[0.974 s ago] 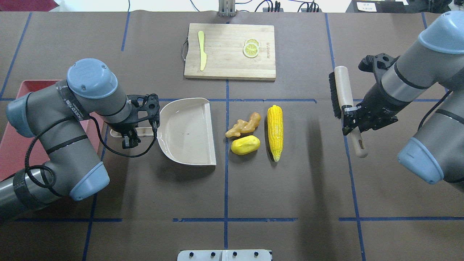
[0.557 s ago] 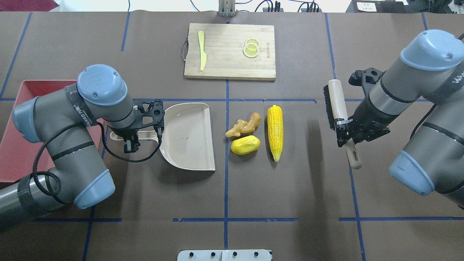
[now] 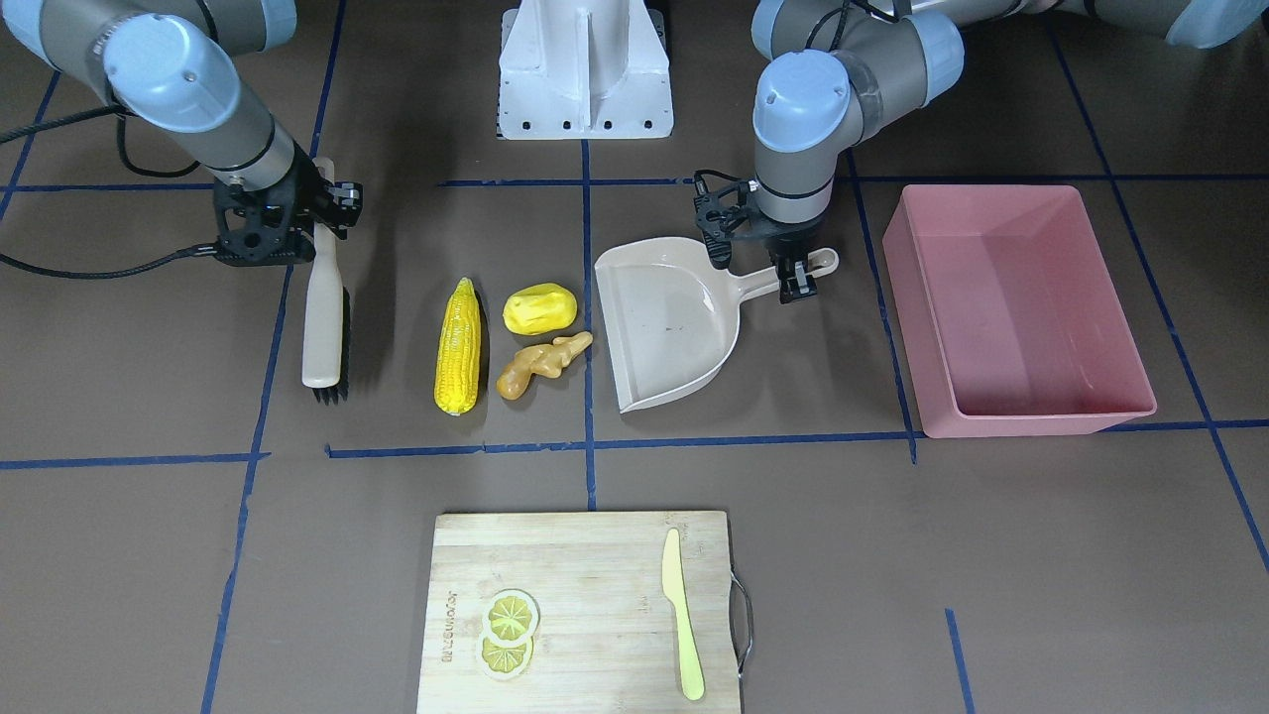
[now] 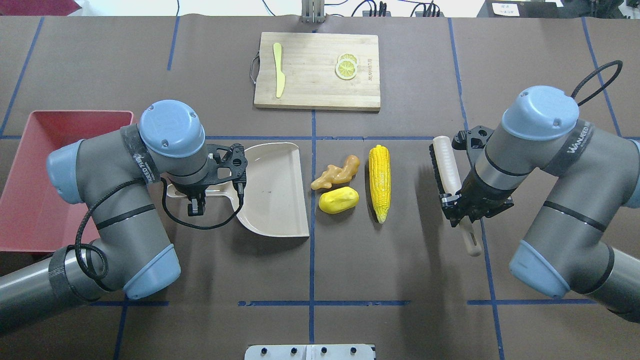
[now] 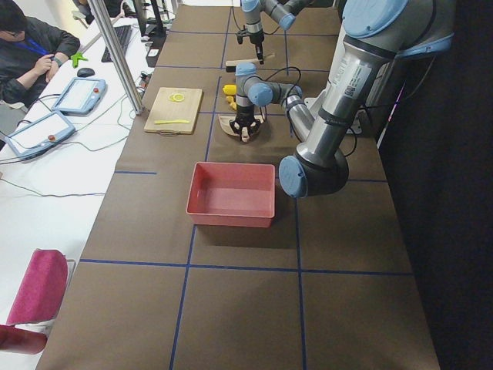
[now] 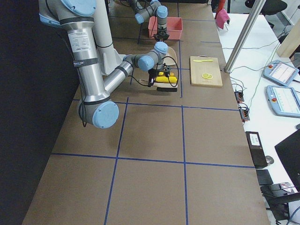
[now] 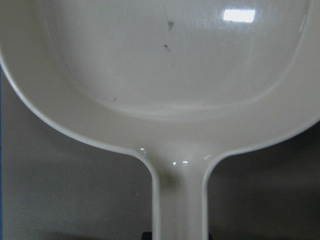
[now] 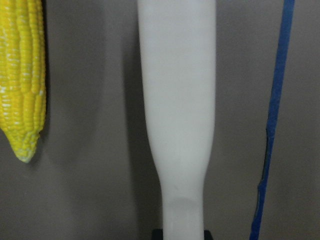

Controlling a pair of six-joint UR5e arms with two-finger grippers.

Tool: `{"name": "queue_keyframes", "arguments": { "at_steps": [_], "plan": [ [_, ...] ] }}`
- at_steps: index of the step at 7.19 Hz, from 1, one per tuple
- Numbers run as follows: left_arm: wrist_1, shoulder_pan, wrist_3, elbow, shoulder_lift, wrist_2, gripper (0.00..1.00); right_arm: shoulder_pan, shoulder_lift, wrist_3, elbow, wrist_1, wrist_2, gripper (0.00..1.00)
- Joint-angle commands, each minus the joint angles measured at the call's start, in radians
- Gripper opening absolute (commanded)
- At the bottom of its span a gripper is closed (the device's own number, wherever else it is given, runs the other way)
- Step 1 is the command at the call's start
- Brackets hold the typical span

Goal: Sweep and dump trash into bin
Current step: 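Sweep the ginger, potato and corn into the dustpan with the right-held brush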

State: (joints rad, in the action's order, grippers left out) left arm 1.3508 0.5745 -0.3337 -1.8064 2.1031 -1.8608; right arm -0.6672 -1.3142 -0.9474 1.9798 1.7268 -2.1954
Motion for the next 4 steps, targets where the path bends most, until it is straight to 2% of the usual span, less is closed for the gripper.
{"name": "queue_keyframes", "arguments": {
  "at_steps": [1, 4],
  "plan": [
    [-0.012, -0.013, 0.019, 0.001, 0.018, 0.002, 0.00, 0.052, 0.050, -0.001, -0.076, -0.006, 0.028, 0.00],
    [-0.013, -0.030, 0.022, 0.005, 0.015, 0.023, 0.00, 0.089, 0.185, -0.051, -0.183, -0.003, 0.031, 0.00]
  ]
}}
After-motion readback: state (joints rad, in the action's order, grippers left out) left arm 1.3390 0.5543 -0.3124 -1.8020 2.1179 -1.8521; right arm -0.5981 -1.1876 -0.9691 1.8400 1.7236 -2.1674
